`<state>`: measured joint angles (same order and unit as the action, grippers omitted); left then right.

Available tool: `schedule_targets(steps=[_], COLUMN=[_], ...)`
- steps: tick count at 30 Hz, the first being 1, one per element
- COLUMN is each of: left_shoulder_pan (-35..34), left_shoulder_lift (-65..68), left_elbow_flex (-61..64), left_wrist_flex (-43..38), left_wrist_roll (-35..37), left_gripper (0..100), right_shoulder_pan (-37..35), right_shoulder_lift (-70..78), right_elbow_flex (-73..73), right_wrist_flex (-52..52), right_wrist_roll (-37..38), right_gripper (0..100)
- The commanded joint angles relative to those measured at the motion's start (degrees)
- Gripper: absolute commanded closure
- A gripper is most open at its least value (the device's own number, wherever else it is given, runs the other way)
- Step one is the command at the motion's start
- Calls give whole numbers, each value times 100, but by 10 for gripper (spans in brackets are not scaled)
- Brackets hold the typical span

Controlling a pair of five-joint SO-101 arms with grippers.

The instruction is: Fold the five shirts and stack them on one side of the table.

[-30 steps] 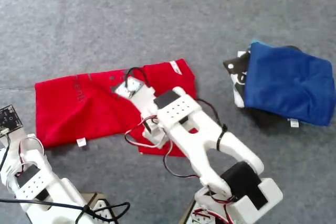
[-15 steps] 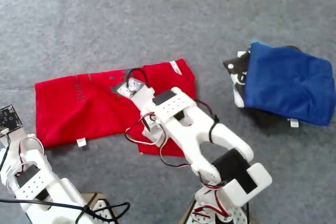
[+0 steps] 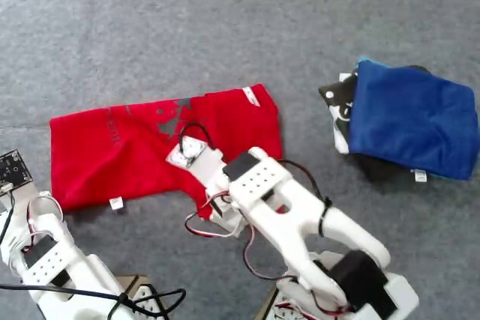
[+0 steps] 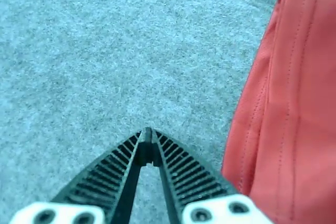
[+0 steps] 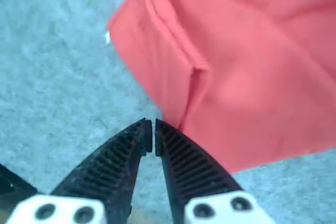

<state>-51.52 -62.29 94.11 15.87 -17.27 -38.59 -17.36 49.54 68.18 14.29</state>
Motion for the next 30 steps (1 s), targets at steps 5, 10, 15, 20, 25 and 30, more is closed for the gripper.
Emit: schedule_targets(steps=[5, 10, 15, 20, 25, 30], left_shoulder_pan=[-48, -48, -48, -48, -48, -48], left_shoulder_lift=[-79, -79, -79, -79, -79, -79], left_elbow_flex=[-13, -13, -4, -4, -4, -4], left_wrist_flex=[-105, -105, -105, -105, -105, -105], left_wrist_roll=[26, 26, 26, 26, 26, 26], left_gripper=[970, 970, 970, 970, 970, 970], right_shoulder_pan=[-70, -62, 211, 369, 369, 237], right_shoulder_lift=[-1051, -1262, -919, -400, -145, -127], right_elbow_flex=[-769, -901, -224, -4, -4, 84], right_wrist_flex=[730, 193, -1266, -1785, -1785, -1415], right_wrist_roll=[264, 246, 211, -97, -237, -220], right_gripper=[977, 977, 977, 977, 977, 977])
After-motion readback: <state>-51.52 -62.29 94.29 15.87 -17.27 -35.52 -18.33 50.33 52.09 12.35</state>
